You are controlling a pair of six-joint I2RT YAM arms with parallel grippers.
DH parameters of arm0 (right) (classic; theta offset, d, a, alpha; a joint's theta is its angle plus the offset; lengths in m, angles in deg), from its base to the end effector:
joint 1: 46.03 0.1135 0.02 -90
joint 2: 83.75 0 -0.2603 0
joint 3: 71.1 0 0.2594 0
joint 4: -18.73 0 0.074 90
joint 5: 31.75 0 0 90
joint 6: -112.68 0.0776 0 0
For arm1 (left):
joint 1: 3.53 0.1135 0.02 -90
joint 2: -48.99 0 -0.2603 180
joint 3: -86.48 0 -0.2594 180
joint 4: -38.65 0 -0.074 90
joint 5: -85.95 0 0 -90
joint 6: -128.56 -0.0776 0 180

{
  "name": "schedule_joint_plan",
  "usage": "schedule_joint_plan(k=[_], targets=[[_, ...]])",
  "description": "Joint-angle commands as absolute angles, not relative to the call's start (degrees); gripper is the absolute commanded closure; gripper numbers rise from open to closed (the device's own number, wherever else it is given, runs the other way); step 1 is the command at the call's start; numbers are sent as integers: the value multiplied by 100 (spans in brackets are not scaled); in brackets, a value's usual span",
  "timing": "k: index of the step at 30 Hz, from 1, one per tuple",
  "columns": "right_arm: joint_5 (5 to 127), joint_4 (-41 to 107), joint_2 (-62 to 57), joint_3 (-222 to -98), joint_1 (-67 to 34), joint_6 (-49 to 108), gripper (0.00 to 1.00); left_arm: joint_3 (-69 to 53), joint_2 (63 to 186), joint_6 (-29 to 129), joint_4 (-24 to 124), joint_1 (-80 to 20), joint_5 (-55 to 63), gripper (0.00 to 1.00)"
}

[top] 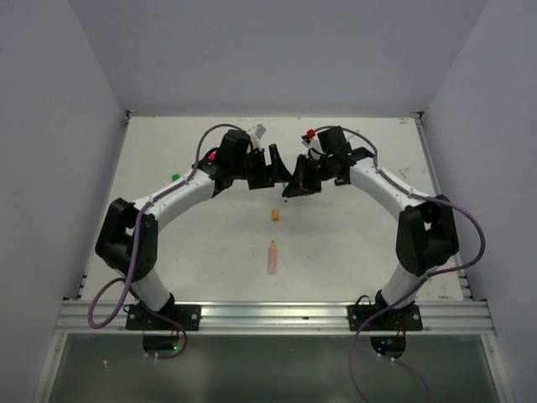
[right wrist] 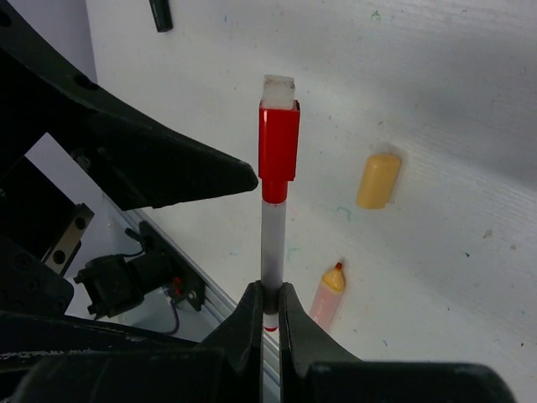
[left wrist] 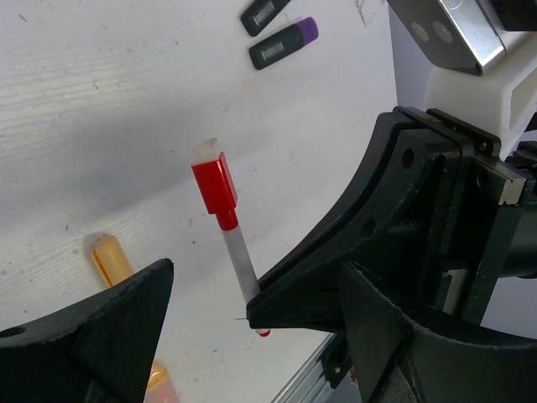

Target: Open the pen caps

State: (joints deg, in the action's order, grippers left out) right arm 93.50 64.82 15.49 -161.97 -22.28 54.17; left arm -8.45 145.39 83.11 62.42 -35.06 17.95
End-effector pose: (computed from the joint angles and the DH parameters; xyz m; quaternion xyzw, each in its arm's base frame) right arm 0.3465 0.2014 0.2209 -0.0309 0.9118 0.3903 0.1240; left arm 0.3452 -0.2459 0.2373 -0.0114 0.8755 -0.4122 0.2520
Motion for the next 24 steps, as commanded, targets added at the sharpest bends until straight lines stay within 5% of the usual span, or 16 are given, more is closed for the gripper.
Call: schedule_joint_plan(k=[1,18,24], targets=[[9675,6200,1144,-16033,-2168,5485,100,-474,14707,8488,6432,-3455,1889,19],[9605,5997,845,-15769,-1931,5731,100,-166,14874,8558,6662,-3288,1731,33],[9482,6058,757,-15585,-1922,5714,100,-613,14584,8567,6240,-3051,1976,30]])
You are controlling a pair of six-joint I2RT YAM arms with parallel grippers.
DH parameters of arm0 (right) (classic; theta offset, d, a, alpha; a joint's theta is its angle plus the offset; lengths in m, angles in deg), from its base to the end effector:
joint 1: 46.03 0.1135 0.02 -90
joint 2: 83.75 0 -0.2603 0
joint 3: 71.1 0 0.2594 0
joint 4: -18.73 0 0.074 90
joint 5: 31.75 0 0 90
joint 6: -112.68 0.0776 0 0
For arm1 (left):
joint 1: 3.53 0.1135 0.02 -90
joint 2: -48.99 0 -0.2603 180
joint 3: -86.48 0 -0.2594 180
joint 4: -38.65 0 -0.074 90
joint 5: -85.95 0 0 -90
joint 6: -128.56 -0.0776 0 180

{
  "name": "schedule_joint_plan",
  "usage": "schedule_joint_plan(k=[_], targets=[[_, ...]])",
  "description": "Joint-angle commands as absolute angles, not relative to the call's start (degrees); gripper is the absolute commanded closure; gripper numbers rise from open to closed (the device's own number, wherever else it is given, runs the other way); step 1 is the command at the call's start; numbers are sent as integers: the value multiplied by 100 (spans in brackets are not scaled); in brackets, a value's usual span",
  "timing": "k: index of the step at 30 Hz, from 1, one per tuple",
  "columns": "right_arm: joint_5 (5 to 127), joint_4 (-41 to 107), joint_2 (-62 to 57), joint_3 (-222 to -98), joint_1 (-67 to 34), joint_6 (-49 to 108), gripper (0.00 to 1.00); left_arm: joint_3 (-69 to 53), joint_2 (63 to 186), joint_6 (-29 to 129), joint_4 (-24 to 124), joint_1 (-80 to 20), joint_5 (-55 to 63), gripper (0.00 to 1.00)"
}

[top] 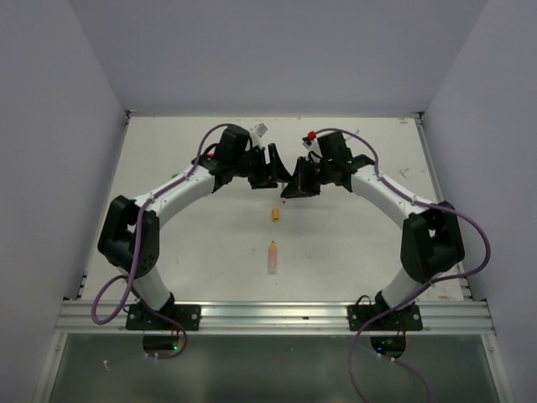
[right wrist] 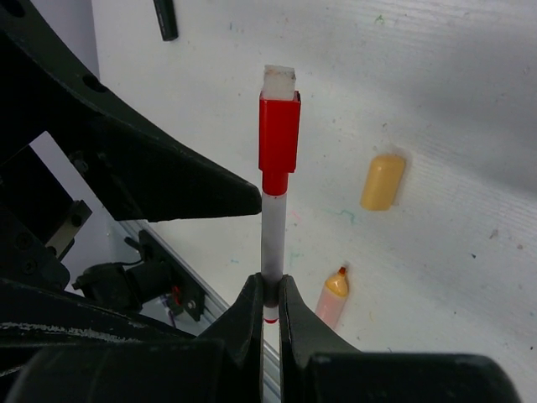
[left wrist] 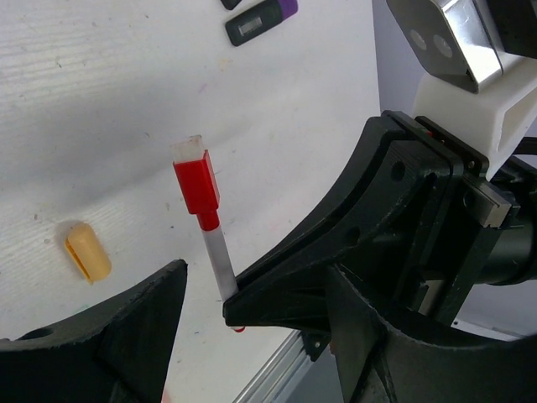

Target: Open the pen caps

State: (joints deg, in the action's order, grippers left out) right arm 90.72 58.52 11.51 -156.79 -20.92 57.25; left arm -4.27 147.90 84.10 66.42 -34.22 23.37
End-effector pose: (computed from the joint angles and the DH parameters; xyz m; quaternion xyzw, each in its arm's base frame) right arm 0.3359 0.2034 0.2237 -0.0225 0.9053 0.3933 0.1588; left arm 0.3511 -0.2499 0.2403 -0.0085 0.8773 -0.4327 0.2073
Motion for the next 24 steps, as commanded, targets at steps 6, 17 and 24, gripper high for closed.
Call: schedule_joint_plan(k=[6,17,24], targets=[[9411,6164,757,-15479,-1922,5617,100,-1115,14286,8620,5599,-2902,2284,29],[9534,6120,801,-15505,-1931,5617,100,-1081,14399,8628,5449,-2805,2434,30],[9596,5962,968,-15716,-1843,5758,100,-1090,14566,8699,5439,-2805,2460,32]])
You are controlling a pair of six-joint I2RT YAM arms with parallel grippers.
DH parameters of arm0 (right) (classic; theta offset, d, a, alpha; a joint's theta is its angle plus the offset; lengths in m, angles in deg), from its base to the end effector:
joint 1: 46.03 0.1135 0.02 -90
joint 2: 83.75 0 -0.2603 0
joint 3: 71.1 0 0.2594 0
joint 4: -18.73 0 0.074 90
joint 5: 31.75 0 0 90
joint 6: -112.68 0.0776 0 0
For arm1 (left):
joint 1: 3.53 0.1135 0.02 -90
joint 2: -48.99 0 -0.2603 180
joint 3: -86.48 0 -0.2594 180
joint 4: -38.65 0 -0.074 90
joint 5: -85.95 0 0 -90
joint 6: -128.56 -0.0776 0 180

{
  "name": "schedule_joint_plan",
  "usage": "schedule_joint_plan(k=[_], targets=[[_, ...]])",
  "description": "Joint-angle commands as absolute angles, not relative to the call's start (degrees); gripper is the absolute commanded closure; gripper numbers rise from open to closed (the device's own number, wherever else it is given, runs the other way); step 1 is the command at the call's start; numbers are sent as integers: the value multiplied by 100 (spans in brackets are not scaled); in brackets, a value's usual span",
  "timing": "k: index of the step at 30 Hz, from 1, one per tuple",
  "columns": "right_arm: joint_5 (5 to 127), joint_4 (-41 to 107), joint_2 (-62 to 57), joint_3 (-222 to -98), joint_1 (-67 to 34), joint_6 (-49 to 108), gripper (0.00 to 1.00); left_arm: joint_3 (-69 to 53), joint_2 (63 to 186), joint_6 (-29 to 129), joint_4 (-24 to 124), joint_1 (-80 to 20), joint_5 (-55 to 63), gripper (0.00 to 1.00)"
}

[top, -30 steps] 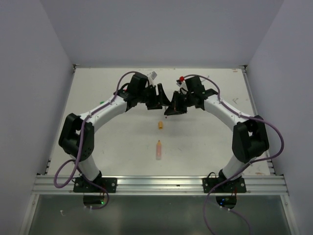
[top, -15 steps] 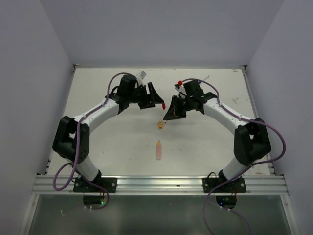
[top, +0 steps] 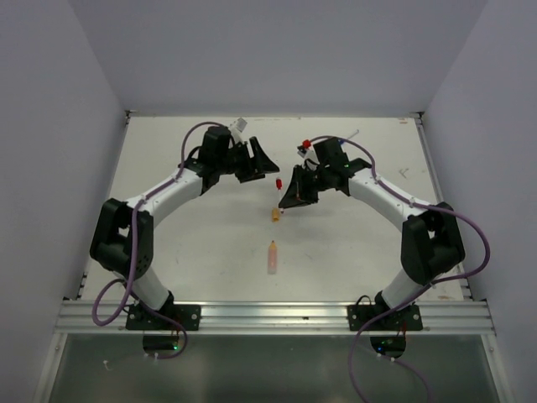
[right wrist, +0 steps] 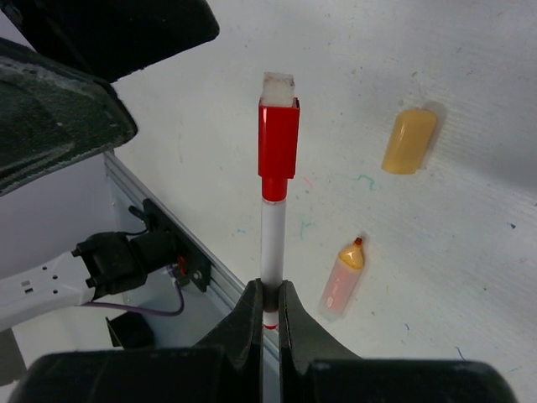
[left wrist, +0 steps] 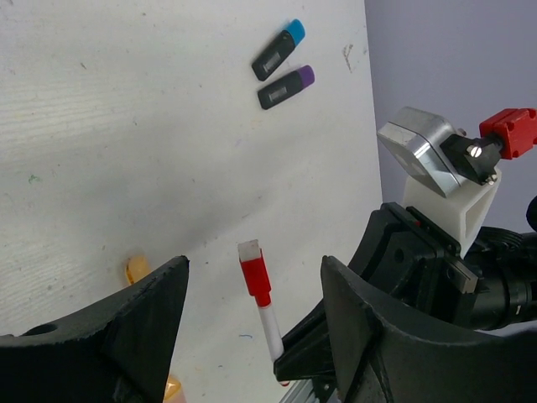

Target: Open the pen caps

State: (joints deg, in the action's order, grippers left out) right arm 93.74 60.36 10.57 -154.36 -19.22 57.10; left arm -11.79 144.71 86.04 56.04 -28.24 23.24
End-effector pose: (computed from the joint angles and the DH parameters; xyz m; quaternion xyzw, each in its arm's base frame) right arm 0.3165 0.2104 0.2142 -0.0374 0.9069 0.4037 0.1151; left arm 0.3664 -0.2078 0.2354 -0.0541 0.8535 -0.4465 0.2632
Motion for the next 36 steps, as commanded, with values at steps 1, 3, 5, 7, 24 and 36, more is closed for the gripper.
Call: schedule_joint_plan(k=[1,3,5,7,24,36], targets=[[9596,5953,994,-15786,-1834,5775,100,-1063,14601,8681,5518,-2805,2452,33],[9631,5874,1021,-15830,-1808,5836,100,-1036,14672,8672,5563,-2805,2425,34],[9631,5813,1073,-15874,-1799,5916,100,-1028,14698,8672,5580,-2796,2425,36],[9622,5795,1108,-15971,-1755,5942,100,-1028,14733,8672,5615,-2805,2416,37],[8788,6322,1433,-16445,-1544,5731,100,-773,14874,8690,6099,-2814,2390,79],[3702,9538,2251,-18624,-253,4475,100,1009,15664,8022,9162,-2866,906,100]])
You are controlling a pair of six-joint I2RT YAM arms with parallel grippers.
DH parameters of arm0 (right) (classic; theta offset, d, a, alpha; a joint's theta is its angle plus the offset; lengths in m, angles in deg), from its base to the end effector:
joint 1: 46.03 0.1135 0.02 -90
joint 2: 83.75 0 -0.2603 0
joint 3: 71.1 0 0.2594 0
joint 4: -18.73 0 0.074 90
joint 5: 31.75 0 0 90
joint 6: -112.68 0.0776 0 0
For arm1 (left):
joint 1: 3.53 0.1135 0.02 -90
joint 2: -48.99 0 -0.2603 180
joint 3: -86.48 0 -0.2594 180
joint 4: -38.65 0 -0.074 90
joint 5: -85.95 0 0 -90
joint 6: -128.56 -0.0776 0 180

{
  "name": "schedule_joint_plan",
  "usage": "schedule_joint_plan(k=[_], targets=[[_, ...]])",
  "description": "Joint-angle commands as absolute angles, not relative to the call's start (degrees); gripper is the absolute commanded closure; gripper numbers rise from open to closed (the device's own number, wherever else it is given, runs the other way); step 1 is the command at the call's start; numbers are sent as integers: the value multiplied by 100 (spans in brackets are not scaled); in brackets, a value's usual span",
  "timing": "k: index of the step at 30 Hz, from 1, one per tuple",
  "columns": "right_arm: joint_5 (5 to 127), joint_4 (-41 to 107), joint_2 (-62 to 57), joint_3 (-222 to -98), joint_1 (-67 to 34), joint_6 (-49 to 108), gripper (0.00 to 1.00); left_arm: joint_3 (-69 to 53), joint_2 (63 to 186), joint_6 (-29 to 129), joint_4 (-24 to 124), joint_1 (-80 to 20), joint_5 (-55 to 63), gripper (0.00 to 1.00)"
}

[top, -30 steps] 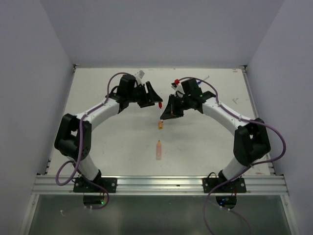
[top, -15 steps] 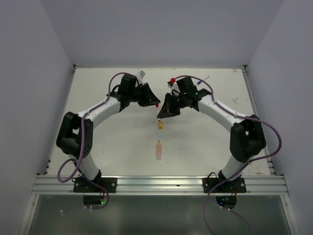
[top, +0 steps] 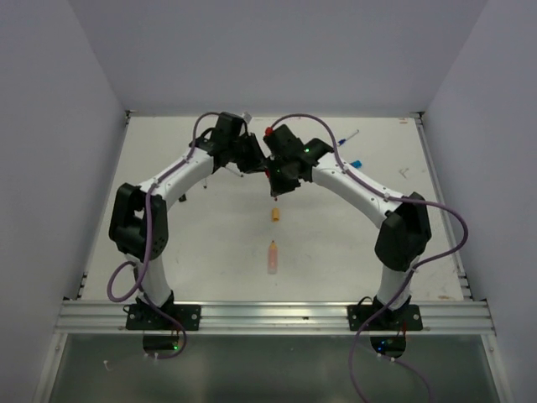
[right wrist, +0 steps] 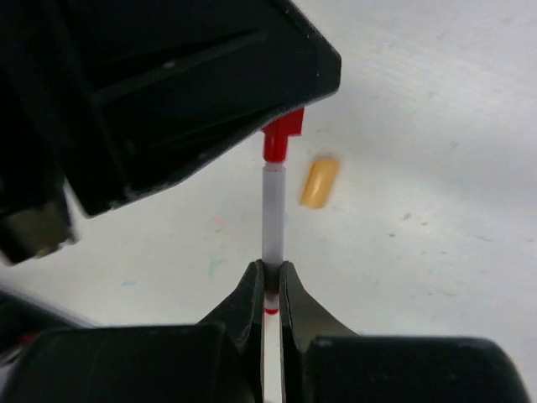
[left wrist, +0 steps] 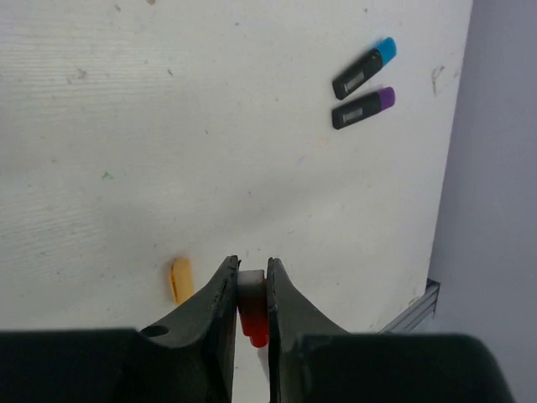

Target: Open the pen caps

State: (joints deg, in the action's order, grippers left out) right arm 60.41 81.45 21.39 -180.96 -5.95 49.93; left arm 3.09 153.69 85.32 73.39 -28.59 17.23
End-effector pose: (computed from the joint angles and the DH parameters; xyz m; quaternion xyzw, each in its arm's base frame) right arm 0.3247 0.2770 0.2576 -0.1125 0.9545 0.1678 0.2193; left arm 0.3959 -0.2162 0.2293 -0.0970 0.8985 -0.3677 0.2192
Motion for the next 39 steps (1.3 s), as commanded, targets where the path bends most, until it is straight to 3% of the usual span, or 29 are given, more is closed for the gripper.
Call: schedule_joint_plan(k=[1,5,8,11,17,26,39], targets=[[3324,9591,2251,-18608,-191,4474,100,1186,15709,7996,9253,-2866,748,100],[4126,9058,1918,-18161,-164,4413,100,1425,15744,7838,9123,-2840,1078,100],[6070,8094,1462,-17459,-400,4377,100,1031,15447,7837,8132,-2761,1887,100],[7123,7231,943,-16518,-603,4825,100,687,15314,7768,7480,-2734,2257,100],[7285,6500,380,-14779,-771,5949,100,1054,15690,7346,8074,-3225,1522,100],[6731,6006,-367,-13407,-762,6671,100,1494,16376,7424,8445,-4087,501,100],[7038,5233,-175,-12789,-691,6918,100,1495,17027,7345,8569,-4316,228,100]])
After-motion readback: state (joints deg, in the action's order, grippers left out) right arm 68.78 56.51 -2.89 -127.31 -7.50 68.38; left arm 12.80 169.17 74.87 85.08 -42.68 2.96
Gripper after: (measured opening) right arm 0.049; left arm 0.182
